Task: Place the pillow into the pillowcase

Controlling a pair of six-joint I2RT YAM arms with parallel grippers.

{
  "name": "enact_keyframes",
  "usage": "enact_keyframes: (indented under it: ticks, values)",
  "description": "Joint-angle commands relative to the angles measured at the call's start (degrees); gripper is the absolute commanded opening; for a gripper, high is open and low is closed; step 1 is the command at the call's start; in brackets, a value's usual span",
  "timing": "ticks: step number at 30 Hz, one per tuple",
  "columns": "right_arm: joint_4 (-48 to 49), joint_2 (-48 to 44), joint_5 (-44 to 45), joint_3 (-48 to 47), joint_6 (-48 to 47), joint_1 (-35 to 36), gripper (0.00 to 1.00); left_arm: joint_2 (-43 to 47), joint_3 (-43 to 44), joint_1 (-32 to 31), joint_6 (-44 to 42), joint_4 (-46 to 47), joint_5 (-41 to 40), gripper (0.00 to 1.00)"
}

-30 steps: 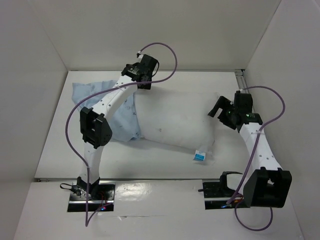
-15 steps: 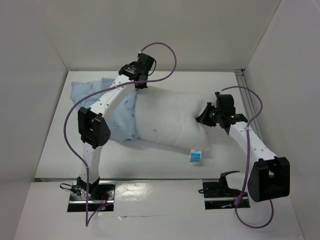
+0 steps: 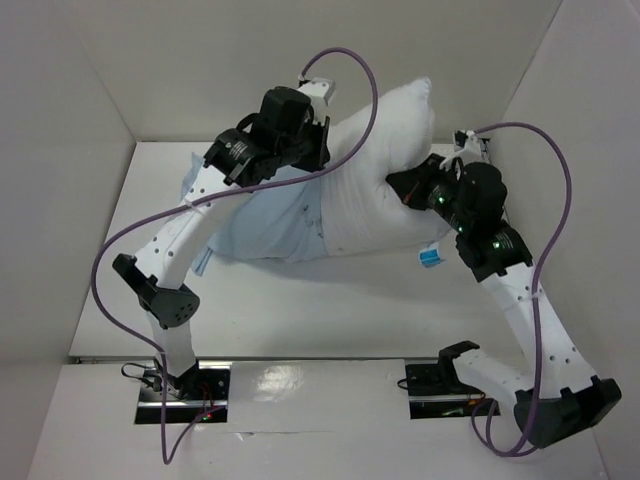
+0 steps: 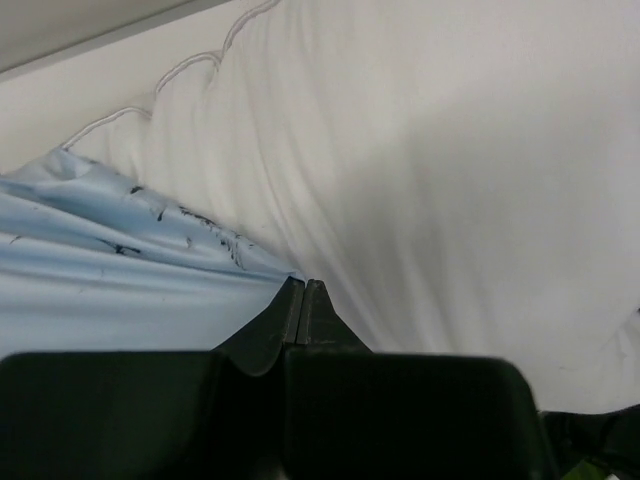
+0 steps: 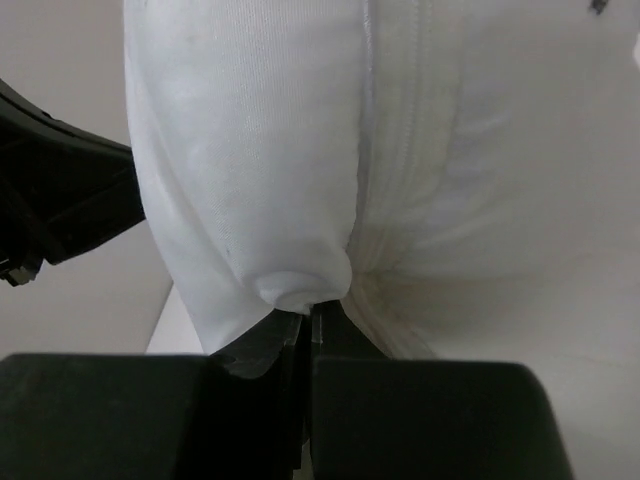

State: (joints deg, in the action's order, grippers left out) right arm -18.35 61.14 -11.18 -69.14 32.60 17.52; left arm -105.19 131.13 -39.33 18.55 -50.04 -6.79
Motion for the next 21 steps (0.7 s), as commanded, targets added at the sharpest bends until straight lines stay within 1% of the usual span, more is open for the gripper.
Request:
enact_keyframes:
  ticks: [1,2,5,8,9,10,11,12,13,14,15,16,17,18,19,20,21]
  values:
    - [3.9,-1.4,0.5,10.4,6.0,2.3,0.0,-2.8,1.9,-3.8,5.7,11.5,13.0,0.0]
    - [4.7,-2.2,1.2,16.5,6.7,1.6,0.0,-4.0,1.9,-3.8,5.7,11.5,12.4,0.0]
    - [7.8,-5.1,5.0,26.2,8.3,-0.5,0.0,-8.4,1.9,-3.8,6.2,13.2,9.9,0.0]
    - [8.3,-5.7,4.3,29.3,8.3,-3.7,0.0,-11.3,3.9,-3.8,3.9,13.2,7.0,0.0]
    - [8.3,-5.7,3.0,29.9,8.3,-4.5,0.0,-12.8,4.8,-3.8,3.3,11.9,5.7,0.08]
    - [8.3,-5.1,2.2,29.9,8.3,-5.8,0.0,-13.4,7.2,-3.8,2.1,9.5,4.3,0.22]
    - [7.5,-5.1,1.6,29.2,8.3,-6.4,0.0,-13.4,8.4,-3.8,1.2,8.0,4.2,0.39]
    - [7.5,-5.1,1.6,29.2,8.3,-6.4,0.0,-12.8,9.4,-3.8,0.6,6.7,3.3,0.69]
    - [6.6,-4.4,1.0,28.2,7.7,-7.2,0.0,-11.5,9.4,-3.8,-0.2,5.7,1.4,0.8]
    - [6.6,-3.8,-0.1,27.7,7.2,-7.9,0.04,-9.6,8.6,-3.8,-0.2,4.2,0.1,0.87]
    - [6.0,-3.3,-1.3,26.3,6.7,-8.5,0.17,-7.5,7.5,-3.8,-0.7,3.5,-1.5,0.9]
    - [5.3,-2.6,-3.9,25.0,5.7,-8.5,0.38,-4.8,5.6,-3.8,-0.7,3.5,-3.9,0.95]
    - [3.4,-1.0,-5.0,23.7,3.6,-9.2,0.63,1.4,0.7,-3.8,0.2,2.8,-9.6,0.95]
    - [1.8,-0.3,-5.0,20.8,2.7,-9.3,0.89,4.9,-2.4,-3.8,1.1,2.2,-12.9,0.95]
    - [0.3,0.2,-5.0,19.4,1.7,-9.3,0.93,8.4,-5.9,-3.8,2.4,2.2,-16.2,0.95]
    - [-1.9,0.2,-5.0,18.3,0.2,-9.3,0.97,15.6,-14.3,-3.8,5.6,2.2,-21.6,0.91]
    - [-2.9,0.2,-5.0,16.7,-0.4,-9.3,0.99,19.0,-18.8,-3.8,7.5,2.2,-23.9,0.85]
